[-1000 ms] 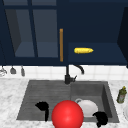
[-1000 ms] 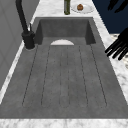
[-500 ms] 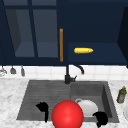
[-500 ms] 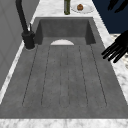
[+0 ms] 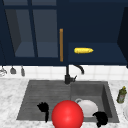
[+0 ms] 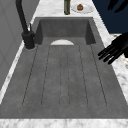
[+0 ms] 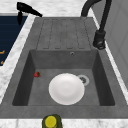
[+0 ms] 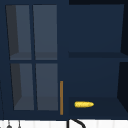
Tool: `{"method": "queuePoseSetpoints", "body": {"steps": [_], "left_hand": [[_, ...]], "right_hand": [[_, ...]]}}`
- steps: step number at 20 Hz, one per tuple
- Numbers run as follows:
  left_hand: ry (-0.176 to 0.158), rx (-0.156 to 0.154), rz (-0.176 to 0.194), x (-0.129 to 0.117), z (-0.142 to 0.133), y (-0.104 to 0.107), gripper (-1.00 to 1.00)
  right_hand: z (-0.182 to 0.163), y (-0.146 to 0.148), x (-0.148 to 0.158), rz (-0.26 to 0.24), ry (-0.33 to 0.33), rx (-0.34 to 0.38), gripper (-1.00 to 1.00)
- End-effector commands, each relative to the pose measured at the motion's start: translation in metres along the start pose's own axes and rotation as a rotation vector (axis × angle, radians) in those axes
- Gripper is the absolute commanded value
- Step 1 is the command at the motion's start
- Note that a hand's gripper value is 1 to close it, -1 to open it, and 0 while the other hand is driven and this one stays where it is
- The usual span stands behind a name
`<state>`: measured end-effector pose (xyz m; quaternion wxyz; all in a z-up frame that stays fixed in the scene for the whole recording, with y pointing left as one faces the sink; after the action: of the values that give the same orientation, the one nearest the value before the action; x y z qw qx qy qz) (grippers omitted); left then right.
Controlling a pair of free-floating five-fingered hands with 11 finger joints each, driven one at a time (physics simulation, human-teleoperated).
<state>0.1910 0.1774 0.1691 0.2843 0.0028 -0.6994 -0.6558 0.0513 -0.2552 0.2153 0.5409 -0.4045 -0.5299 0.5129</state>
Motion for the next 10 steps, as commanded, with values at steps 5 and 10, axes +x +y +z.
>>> {"method": "queuePoseSetpoints", "body": {"steps": [5, 10], "left_hand": [[-0.143, -0.023, -0.054, -0.001, 0.015, -0.017, -1.0], [-0.163, -0.013, -0.053, 0.006, 0.036, -0.035, -1.0]], "right_hand": [[0.0, 0.0, 0.0, 0.0, 0.0, 0.0, 0.0], [0.0, 0.0, 0.0, 0.0, 0.0, 0.0, 0.0]]}}
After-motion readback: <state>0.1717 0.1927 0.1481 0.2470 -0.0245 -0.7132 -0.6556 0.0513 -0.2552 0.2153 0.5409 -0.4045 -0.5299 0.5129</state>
